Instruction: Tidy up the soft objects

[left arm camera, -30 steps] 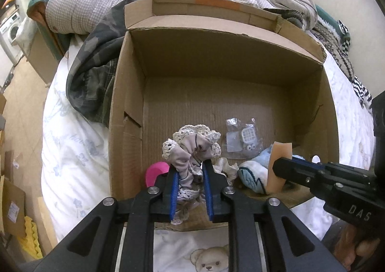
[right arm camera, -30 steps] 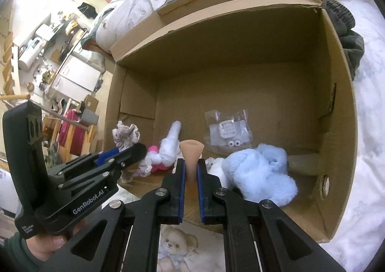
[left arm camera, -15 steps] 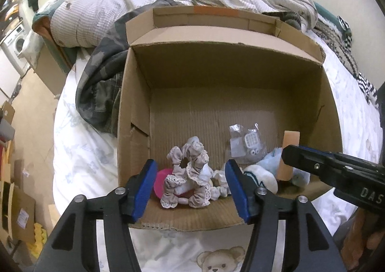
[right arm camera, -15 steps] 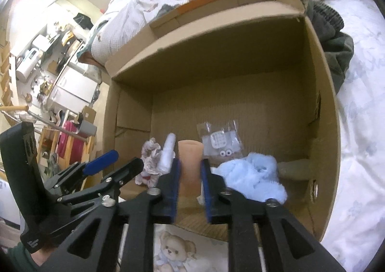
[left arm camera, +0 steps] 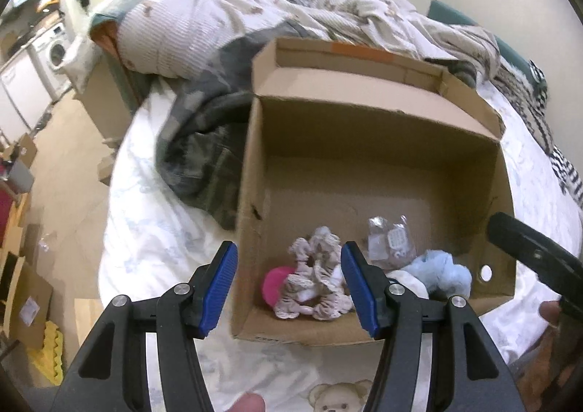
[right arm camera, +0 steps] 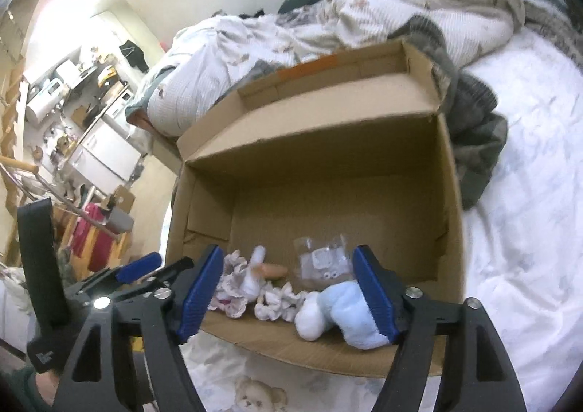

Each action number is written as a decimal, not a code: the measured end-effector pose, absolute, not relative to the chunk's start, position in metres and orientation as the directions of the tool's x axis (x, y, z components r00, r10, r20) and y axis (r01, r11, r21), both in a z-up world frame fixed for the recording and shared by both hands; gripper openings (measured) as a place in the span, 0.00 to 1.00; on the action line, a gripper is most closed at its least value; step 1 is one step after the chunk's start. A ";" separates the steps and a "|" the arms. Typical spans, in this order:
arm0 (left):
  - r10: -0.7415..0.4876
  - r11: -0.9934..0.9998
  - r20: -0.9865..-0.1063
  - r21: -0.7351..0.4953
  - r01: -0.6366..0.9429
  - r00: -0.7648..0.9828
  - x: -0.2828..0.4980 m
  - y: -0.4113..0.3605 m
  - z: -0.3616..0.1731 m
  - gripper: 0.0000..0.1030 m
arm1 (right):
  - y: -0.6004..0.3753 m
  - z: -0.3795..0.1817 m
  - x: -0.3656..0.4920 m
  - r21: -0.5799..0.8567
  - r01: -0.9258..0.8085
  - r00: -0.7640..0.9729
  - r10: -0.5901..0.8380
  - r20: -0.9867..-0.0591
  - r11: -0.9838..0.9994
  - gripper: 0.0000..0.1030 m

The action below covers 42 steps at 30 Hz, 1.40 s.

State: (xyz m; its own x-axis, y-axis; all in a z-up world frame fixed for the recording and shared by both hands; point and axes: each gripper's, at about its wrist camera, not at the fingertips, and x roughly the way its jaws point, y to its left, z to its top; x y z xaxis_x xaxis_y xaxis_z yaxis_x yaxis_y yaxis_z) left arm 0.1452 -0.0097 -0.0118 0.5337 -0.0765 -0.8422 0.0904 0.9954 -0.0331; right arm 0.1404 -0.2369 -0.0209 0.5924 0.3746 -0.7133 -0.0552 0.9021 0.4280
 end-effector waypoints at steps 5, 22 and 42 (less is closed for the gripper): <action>-0.047 0.998 -0.826 -0.020 0.055 0.562 0.135 -0.001 -0.003 0.54 | -0.239 -0.010 0.124 0.415 -0.070 0.632 0.363 -0.685 0.907 0.92; -0.019 0.998 -0.719 0.026 0.053 0.695 0.068 0.006 0.019 1.00 | -0.238 -0.002 0.066 0.275 -0.011 0.710 0.201 -0.675 0.962 1.00; -0.049 0.997 -0.729 0.003 0.074 0.683 0.067 -0.001 0.017 1.00 | -0.232 -0.018 0.070 0.212 0.031 0.675 0.136 -0.725 0.977 1.00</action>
State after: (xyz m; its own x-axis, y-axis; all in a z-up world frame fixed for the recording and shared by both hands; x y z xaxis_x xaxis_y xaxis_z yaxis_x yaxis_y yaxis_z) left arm 0.0668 -0.0011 0.0170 0.6826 -0.0488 -0.7291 0.0741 0.9972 0.0026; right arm 0.0701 -0.2318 -0.0185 0.6748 0.1358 -0.7254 0.0313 0.9768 0.2119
